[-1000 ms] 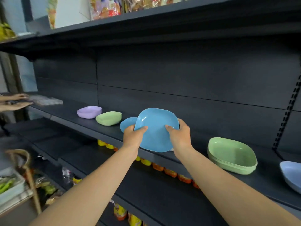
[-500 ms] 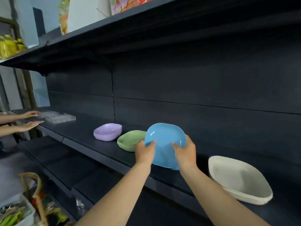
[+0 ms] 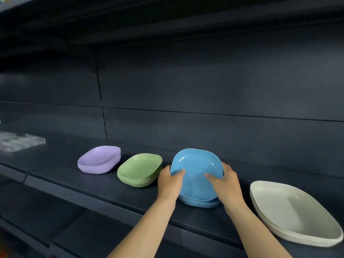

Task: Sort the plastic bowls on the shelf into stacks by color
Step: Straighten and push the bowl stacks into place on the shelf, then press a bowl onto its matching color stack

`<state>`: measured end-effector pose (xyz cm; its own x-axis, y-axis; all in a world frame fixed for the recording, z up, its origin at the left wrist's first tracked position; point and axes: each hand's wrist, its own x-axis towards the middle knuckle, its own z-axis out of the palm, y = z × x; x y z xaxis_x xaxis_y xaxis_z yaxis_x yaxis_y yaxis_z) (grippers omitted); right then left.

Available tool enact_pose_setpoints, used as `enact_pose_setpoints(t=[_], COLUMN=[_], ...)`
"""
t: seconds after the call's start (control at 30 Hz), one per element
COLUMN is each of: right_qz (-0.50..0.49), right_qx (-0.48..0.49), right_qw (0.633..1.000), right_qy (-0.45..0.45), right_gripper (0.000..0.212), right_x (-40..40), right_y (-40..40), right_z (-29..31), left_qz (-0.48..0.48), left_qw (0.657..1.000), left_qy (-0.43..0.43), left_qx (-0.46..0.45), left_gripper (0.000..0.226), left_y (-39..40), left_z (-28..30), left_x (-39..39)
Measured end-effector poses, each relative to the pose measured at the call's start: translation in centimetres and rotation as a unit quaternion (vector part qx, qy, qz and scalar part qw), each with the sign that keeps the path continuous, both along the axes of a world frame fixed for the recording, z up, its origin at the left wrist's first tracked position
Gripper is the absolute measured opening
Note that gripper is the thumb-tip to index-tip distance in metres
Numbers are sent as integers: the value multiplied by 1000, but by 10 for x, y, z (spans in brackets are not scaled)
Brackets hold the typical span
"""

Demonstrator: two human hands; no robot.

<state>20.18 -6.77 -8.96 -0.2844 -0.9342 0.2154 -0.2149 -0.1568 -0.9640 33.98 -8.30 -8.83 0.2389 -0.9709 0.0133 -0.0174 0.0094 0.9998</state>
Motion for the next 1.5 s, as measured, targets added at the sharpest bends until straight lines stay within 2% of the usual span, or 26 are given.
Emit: enact_pose_setpoints(t=[0.17,0.33,0.7,1.1,1.2,1.3,1.37,1.5], right_qz=[-10,-9,37,32,26,13,0,-22], right_qx=[30,60,83,96,103,71,41,42], right_qw=[999,998,993,993,994,996,987,932], right_qy=[-11,-29,-72,-65,-17,51,154,360], right_gripper=[36,37,71,72,71,68,63,57], right_x=[-5,-10,-14,-16,-15,-22,-32,-61], right_y=[-6,-9,-15,-18,-15,-10,1,35], right_z=[-3,-8,-15,-18,-8,16,35,64], left_qz=[-17,2,-162,-170,-182,-172,-170,-218], left_qw=[1000,999,984,982,974,956,931,852], left_qy=[-1,-41,-75,-87,-132,-237,-318,-455], left_qx=[20,5,10,7,13,-10,-57,-141], left_gripper=[11,15,65,64,64,71,66,54], left_y=[-9,-11,-25,-25,-25,-30,-31,-17], left_z=[-10,-16,-11,-9,0,14,27,55], left_x=[-4,-10,10,10,12,15,14,-1])
